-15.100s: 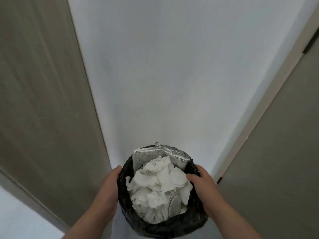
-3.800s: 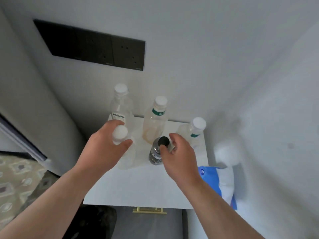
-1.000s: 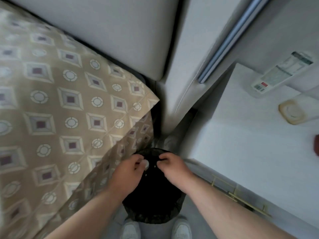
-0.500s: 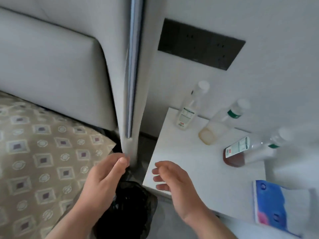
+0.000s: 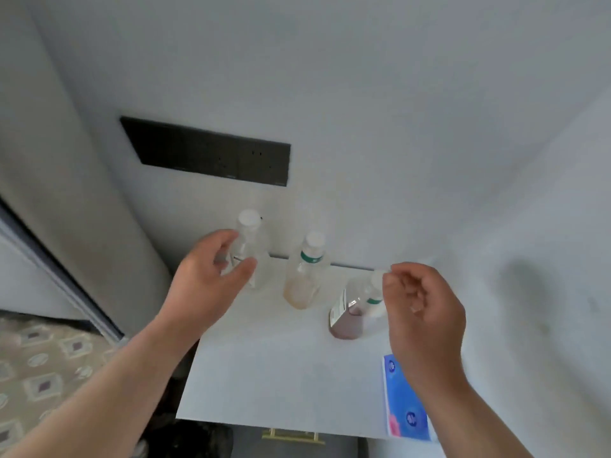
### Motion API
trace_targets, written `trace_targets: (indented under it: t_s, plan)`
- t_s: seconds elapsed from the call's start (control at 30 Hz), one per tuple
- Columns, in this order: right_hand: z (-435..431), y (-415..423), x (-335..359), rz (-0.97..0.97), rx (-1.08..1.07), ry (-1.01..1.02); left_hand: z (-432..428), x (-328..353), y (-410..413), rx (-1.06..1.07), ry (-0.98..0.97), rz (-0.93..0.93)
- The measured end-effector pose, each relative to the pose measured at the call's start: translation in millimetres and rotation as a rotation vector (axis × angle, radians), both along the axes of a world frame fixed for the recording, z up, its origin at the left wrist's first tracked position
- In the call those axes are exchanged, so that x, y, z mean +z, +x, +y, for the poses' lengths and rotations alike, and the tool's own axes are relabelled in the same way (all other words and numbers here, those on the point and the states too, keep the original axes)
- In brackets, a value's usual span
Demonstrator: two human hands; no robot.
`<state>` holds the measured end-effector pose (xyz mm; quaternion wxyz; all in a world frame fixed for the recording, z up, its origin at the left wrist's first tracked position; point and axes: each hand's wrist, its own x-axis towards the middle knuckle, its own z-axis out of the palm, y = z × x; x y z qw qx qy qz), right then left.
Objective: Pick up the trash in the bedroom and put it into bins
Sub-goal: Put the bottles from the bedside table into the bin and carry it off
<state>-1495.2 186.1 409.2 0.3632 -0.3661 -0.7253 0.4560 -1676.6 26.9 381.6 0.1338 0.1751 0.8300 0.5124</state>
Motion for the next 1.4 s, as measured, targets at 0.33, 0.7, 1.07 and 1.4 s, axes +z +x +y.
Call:
trace_targets:
  t_s: [0.33,0.7,1.07,1.4]
  plan:
    - [49.1,-4.6,-40.8,-0.475,0.142,-0.091,73.0,-15.9,-73.1,-0.054,-0.277,0.051]
    - [47.9,-2.7,-52.3,-0.446,0.114,-0.053,48.5,-0.6,-53.0,-0.007,-0.355,0.219]
    - [-21.1,-8.8,-14.6,-0.245,0.256,-0.141,-92.4,41.0,9.3,0.178,0.017,0.004]
    - [-124.8,-46.1,-30.0,-0.288,0.571,-0.324,-212.1,8.7,19.4,0.212,-0.072,-0.177]
